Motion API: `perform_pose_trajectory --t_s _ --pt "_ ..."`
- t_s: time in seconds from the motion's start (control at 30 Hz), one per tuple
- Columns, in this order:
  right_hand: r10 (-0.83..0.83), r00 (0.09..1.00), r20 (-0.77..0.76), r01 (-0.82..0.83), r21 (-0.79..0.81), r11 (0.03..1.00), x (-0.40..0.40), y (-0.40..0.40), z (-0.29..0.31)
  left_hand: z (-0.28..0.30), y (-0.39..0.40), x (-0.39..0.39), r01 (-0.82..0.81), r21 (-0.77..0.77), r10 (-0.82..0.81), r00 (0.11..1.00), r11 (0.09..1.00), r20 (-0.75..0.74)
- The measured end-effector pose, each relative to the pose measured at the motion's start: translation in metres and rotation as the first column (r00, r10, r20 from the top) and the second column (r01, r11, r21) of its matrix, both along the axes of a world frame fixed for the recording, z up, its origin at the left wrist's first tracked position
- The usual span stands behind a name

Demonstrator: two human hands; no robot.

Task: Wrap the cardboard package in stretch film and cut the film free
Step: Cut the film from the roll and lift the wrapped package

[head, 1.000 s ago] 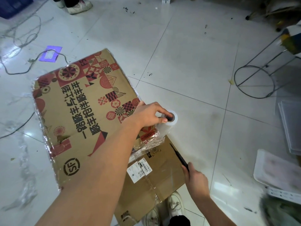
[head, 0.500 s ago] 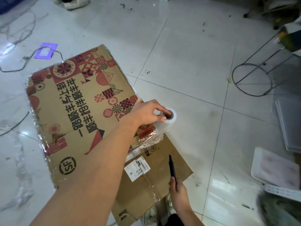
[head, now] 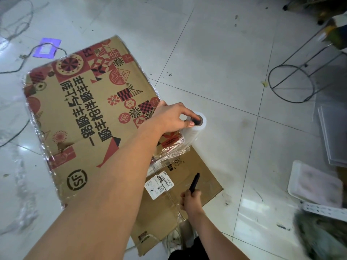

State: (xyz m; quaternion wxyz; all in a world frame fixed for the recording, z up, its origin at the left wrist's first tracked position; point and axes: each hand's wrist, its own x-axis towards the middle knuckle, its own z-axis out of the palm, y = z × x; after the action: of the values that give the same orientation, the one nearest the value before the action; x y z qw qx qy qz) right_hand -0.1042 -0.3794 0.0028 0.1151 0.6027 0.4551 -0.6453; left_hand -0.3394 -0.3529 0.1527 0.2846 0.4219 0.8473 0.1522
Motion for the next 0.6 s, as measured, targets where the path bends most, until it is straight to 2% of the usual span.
perform_pose_trajectory --t_s 0.13,0.37,0.5,0.6 --pt "-0.193 0.981 0.016 0.194 -0.059 0.979 -0.011 -0.003 -0.009 -0.001 -0.001 0.000 0.001 0.018 -0.001 1.000 1.000 -0.003" --pt "-0.356 0.915 0.188 0.364 -0.013 0.931 -0.014 -0.003 -0.038 -0.003 -0.004 0.002 0.015 0.062 -0.013 0.999 0.998 -0.041" --pt "-0.259 0.932 0.255 0.273 -0.023 0.962 -0.017 -0.008 -0.055 -0.003 -0.005 0.005 0.019 0.077 -0.014 0.997 0.997 -0.070" --pt "-0.166 0.954 0.248 0.175 -0.014 0.985 -0.021 -0.007 -0.064 -0.004 -0.006 0.007 0.010 0.097 -0.002 0.997 0.995 -0.074"
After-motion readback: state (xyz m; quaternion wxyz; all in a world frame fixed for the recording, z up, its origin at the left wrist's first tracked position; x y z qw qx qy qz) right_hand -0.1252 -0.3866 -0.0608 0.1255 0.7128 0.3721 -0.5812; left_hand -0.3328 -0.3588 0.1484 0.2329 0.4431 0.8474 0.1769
